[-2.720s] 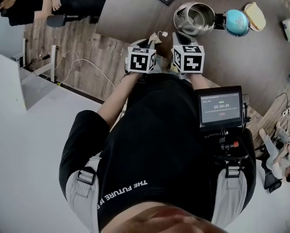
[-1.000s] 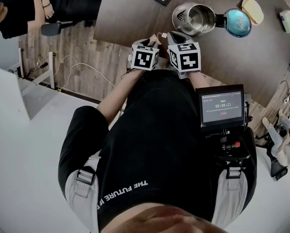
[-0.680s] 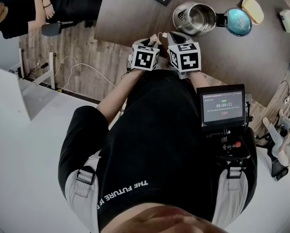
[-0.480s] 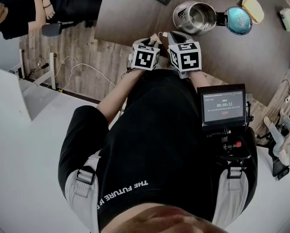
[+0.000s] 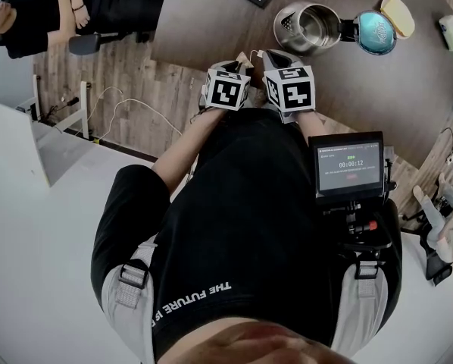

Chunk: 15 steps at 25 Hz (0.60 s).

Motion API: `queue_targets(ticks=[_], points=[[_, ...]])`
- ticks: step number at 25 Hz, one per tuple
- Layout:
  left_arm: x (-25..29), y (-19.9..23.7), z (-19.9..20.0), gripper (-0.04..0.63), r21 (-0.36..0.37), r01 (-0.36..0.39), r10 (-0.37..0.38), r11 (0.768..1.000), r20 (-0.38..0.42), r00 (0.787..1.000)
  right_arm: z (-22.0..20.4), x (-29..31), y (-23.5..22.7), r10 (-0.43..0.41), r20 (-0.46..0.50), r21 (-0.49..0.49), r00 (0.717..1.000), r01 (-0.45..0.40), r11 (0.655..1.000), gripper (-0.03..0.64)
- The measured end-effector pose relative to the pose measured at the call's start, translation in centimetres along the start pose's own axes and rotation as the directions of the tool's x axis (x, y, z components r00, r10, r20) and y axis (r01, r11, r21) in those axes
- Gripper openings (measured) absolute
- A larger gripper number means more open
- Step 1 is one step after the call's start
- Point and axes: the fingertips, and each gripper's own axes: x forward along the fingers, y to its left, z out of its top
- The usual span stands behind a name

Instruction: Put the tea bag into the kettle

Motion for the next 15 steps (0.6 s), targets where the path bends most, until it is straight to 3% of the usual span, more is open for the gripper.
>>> queue_targets(ticks=[15], points=[[-0.58, 0.79, 0.81, 0.008, -0.017, -0.026, 0.027, 1.000, 0.029, 0.999, 0.27, 0.27, 0.07, 0.010, 0.009, -0.015, 1.000, -0.010, 1.000, 0.007]])
